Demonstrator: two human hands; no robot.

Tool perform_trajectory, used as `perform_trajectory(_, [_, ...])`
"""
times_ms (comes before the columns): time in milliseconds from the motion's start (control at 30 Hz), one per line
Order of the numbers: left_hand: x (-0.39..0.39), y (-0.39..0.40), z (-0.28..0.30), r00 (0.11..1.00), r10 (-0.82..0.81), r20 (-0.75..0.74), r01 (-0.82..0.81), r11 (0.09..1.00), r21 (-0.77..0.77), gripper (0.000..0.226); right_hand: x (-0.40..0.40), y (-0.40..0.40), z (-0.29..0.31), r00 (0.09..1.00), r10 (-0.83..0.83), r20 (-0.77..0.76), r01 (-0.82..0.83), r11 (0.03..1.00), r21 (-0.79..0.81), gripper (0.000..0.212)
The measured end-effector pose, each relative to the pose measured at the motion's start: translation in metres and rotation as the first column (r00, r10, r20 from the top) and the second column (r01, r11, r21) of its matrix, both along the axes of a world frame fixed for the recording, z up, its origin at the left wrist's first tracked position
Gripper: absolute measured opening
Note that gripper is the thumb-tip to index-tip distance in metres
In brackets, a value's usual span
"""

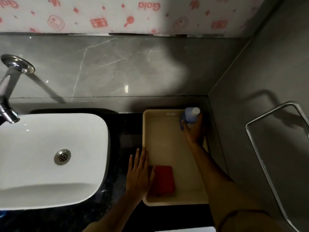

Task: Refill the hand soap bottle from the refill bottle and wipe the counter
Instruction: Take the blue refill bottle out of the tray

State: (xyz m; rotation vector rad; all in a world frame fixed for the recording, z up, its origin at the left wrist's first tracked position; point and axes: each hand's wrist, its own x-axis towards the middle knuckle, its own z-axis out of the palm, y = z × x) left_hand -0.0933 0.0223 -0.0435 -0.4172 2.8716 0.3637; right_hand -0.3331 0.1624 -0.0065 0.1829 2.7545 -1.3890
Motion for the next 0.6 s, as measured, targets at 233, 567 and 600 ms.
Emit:
perform_trajectory(233, [0.014,0.004,-0.017,1.0,0.004,-0.027,-0.003,1.0,0.022,0.069,-0.014,-0.006,-0.009,0.995,-0.078,-0.061,0.079,0.997,0.002,0.085])
perform_trajectory(567, [0.123,-0.03,0.003,0.995,0.039,-0.095,-0.029,0.994,0.108,0.07,0.143,-0.049,0.061,0.975,-0.11,-0.195,0.117,0.993,0.02,0.097])
perform_trajectory(600, [0.148,-0.039,0.001,0.996,0.051,-0.078,-0.042,0.992,0.116,0.07,0.172,-0.056,0.068,0.972,-0.105,-0.21,0.111,0.994,0.016,0.094])
